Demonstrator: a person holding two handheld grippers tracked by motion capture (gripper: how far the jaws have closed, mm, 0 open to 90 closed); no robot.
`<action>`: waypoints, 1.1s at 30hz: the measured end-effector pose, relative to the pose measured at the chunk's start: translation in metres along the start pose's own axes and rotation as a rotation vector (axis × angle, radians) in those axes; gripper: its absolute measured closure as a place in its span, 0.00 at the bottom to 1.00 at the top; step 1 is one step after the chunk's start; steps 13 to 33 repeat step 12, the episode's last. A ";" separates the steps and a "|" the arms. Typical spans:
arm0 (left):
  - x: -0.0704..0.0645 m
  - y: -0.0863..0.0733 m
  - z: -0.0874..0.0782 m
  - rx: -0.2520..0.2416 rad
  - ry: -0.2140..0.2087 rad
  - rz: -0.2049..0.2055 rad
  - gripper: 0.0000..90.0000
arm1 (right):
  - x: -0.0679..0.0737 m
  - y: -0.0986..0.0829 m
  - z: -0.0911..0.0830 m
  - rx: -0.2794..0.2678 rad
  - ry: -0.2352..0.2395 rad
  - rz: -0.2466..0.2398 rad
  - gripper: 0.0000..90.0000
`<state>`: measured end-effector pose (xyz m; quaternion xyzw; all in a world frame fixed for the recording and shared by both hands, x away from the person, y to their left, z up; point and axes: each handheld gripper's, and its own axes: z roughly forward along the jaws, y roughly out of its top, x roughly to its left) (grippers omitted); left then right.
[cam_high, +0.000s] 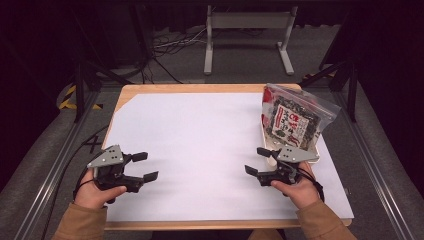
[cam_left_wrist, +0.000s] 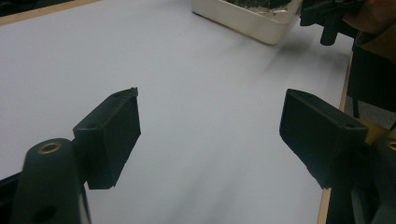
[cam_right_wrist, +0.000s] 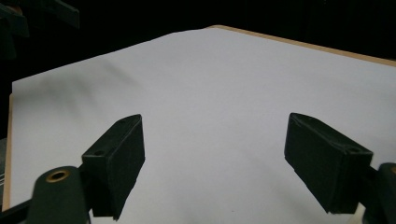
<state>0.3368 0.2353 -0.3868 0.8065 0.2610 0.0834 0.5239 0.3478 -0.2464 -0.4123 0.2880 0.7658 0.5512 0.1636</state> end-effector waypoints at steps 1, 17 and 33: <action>0.000 0.000 0.000 0.001 0.000 0.002 0.23 | -0.001 -0.001 0.001 0.005 0.000 0.001 0.23; 0.003 -0.003 0.001 -0.006 0.007 -0.010 0.23 | 0.000 -0.002 0.001 0.000 -0.020 -0.022 0.22; 0.003 -0.003 0.001 -0.006 0.007 -0.010 0.23 | 0.000 -0.002 0.001 0.000 -0.020 -0.022 0.22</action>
